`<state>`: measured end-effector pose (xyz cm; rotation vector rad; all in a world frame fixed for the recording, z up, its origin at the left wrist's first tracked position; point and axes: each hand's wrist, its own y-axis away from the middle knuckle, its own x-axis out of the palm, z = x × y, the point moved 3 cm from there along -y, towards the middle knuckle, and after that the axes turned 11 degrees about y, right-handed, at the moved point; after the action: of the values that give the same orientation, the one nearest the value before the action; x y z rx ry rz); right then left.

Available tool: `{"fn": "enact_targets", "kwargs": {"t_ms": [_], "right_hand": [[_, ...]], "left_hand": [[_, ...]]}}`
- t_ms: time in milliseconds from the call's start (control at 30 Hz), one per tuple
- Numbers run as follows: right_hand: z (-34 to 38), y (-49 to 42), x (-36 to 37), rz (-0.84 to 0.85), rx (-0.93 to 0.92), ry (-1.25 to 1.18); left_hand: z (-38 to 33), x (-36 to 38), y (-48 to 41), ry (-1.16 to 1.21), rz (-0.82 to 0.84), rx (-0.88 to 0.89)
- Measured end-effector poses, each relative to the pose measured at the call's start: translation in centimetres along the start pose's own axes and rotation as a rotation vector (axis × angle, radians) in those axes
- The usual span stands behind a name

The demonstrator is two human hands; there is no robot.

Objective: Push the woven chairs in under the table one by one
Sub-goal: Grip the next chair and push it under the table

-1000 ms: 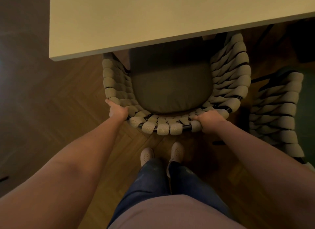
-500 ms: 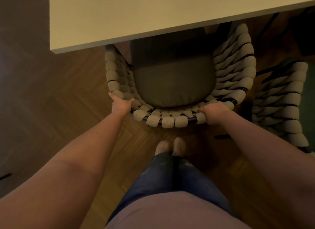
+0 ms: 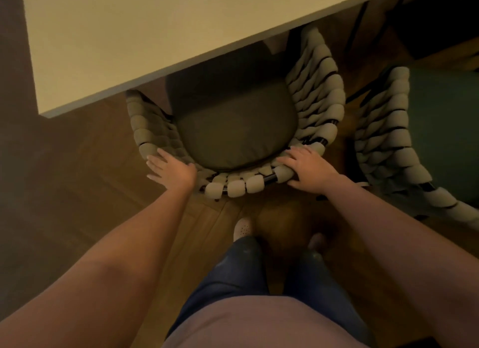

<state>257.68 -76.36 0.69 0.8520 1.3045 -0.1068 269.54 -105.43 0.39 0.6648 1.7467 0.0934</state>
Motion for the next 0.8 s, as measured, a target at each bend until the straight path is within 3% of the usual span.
{"fn": "enact_targets", "kwargs": {"t_ms": [167, 400, 533, 700, 800], "right_hand": [[-5.5, 5.0, 1.4, -0.197, 0.123, -0.109], [-17.8, 16.4, 5.4, -0.191, 0.174, -0.185], [-24.6, 24.2, 9.7, -0.065, 0.226, -0.182], [-31.5, 30.8, 13.7, 0.071, 0.334, -0.203], [-34.1, 32.9, 16.2, 0.232, 0.406, -0.302]], "left_hand": [[-8.2, 5.5, 8.0, -0.096, 0.117, 0.436], [-18.5, 13.2, 21.4, -0.08, 0.214, 0.788], [-22.2, 18.4, 30.4, -0.18, 0.237, 0.936], [-25.6, 24.5, 39.7, -0.409, 0.422, 1.191], [-26.9, 27.1, 42.3, -0.565, 0.539, 1.229]]}}
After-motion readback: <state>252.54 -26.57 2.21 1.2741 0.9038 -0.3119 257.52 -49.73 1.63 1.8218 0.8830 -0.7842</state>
